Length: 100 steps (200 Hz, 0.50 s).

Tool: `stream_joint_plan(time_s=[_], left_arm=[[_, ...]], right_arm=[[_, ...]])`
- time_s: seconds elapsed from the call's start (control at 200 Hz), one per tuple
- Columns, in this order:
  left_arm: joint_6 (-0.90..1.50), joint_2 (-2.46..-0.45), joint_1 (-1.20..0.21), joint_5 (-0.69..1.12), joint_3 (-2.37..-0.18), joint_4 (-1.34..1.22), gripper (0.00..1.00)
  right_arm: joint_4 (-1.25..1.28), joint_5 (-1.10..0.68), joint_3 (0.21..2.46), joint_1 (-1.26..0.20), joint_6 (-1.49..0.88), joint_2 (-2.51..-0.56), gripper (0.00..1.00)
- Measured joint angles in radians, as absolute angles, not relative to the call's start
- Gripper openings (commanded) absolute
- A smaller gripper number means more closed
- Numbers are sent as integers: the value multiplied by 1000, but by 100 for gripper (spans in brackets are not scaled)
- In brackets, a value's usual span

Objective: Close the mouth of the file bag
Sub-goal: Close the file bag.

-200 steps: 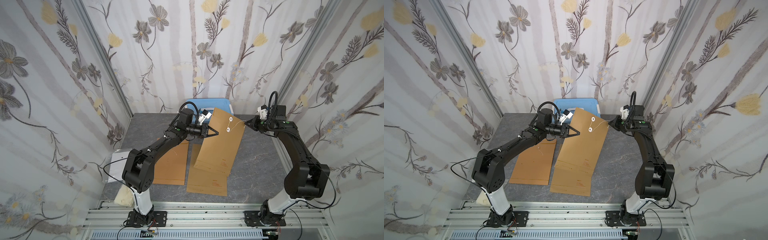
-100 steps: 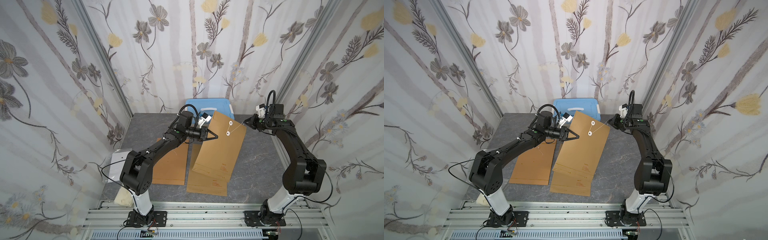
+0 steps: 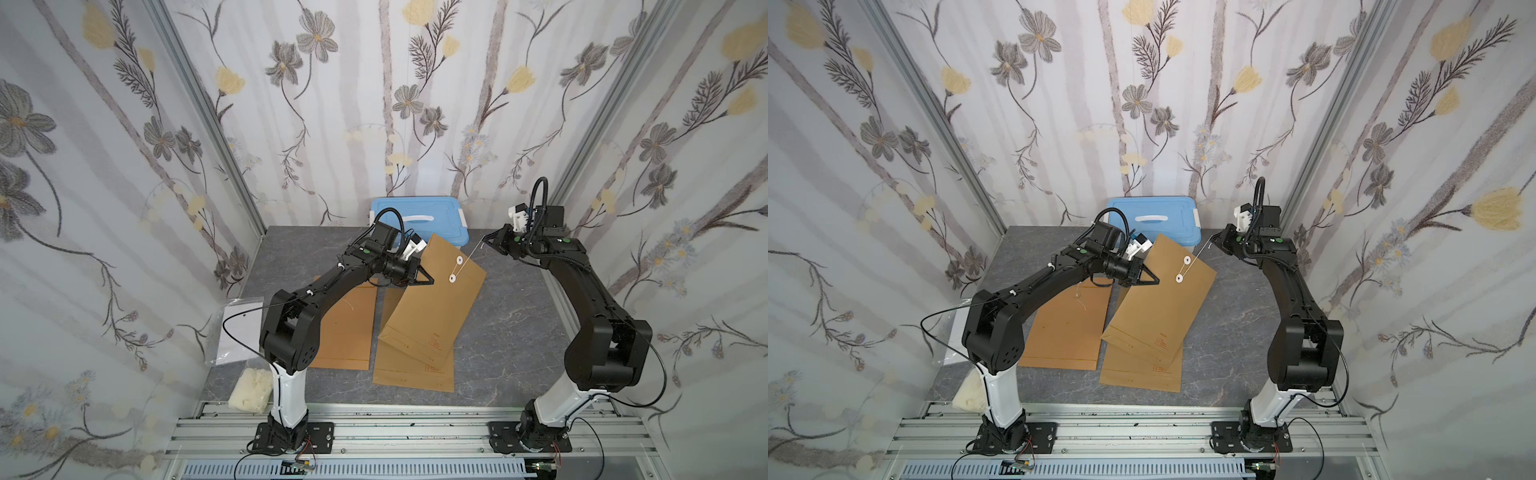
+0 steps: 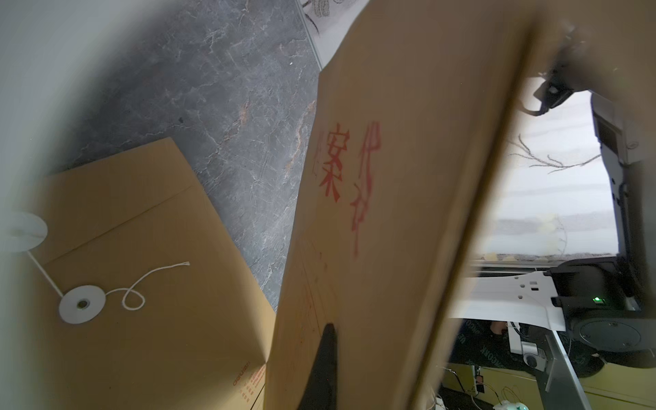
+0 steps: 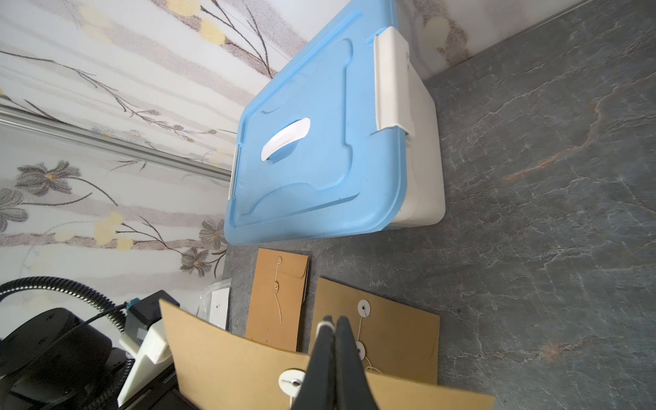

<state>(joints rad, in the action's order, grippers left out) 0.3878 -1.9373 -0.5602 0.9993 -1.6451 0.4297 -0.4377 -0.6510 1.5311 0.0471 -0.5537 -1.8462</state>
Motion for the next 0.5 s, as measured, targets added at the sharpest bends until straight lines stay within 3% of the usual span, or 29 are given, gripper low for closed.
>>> stream_joint_plan(time_s=[0.5], left_arm=[[393,-1977,-574,1024,-1673,415,0]], right_arm=[[-412,-648,1650,-45,-610,-1930,0]])
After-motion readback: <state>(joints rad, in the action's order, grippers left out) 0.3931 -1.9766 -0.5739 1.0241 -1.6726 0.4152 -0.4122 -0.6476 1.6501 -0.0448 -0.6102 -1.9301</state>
